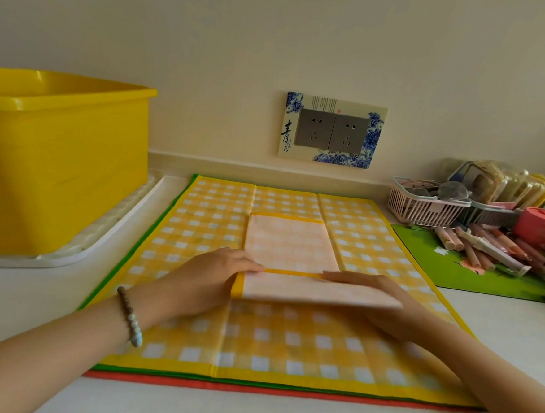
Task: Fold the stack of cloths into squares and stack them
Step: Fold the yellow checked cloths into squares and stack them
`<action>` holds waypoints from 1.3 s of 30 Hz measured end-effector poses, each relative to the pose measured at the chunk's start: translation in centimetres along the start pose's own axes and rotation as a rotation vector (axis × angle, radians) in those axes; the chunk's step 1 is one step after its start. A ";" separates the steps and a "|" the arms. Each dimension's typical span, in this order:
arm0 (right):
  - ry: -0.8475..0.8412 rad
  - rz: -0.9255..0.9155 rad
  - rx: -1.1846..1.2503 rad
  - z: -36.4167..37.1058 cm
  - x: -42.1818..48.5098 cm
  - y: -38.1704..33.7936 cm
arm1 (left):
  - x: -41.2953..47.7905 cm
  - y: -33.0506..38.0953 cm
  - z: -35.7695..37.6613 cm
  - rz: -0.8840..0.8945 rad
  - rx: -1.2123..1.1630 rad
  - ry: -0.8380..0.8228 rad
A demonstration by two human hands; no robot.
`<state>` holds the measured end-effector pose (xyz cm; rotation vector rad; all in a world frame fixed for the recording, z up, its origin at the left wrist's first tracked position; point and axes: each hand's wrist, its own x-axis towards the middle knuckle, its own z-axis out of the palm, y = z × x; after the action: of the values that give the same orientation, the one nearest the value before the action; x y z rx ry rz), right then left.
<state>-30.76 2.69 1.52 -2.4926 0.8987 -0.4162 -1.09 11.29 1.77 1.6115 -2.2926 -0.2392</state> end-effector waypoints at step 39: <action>-0.030 0.289 -0.399 5.1 13.3 -1.6 | 9.7 -2.7 3.2 -0.370 0.160 -0.093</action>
<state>-17.90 -3.34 -0.33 -2.6439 1.4226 -0.1089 -2.80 1.14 -0.41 2.1454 -2.1079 -0.2252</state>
